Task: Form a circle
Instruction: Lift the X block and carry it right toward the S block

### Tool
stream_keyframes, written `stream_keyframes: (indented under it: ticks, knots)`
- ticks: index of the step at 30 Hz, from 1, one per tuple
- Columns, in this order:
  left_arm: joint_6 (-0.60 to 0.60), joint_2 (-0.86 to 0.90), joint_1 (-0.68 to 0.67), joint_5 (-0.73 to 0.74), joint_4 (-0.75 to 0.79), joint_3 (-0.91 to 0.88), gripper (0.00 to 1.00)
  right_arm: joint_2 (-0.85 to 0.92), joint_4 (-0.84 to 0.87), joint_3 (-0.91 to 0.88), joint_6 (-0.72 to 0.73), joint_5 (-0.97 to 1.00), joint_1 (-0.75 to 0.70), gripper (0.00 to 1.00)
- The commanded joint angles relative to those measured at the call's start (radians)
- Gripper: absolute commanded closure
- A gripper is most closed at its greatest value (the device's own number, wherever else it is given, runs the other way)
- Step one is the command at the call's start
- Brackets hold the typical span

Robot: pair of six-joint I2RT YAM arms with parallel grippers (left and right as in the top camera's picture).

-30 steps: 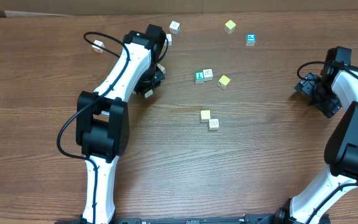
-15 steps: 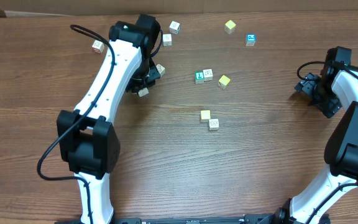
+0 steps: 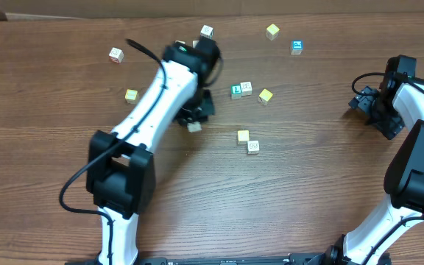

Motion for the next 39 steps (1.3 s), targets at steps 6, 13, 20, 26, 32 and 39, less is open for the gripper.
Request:
stream_keyframes:
  ticks: [6,13,20,26,32,39]
  knots:
    - [-0.113,-0.019,-0.111,0.008,0.100,-0.102,0.76,-0.027,0.003,-0.004,0.004,0.003,0.001,0.00]
    - [-0.140,-0.019,-0.149,0.008,0.207,-0.202,0.76,-0.027,0.003,-0.004,0.004,0.003,0.001,0.00]
    - [-0.139,-0.019,-0.156,0.008,0.324,-0.284,0.73,-0.027,0.003,-0.004,0.004,0.003,0.001,0.00]
    - [-0.138,-0.019,-0.156,0.007,0.332,-0.285,0.69,-0.027,0.003,-0.004,0.004,0.003,0.001,0.00]
    - [-0.138,-0.019,-0.156,0.007,0.330,-0.287,0.55,-0.027,0.003,-0.004,0.004,0.003,0.001,0.00]
    - [-0.138,-0.019,-0.156,-0.034,0.333,-0.288,0.53,-0.027,0.003,-0.004,0.004,0.003,0.001,0.00]
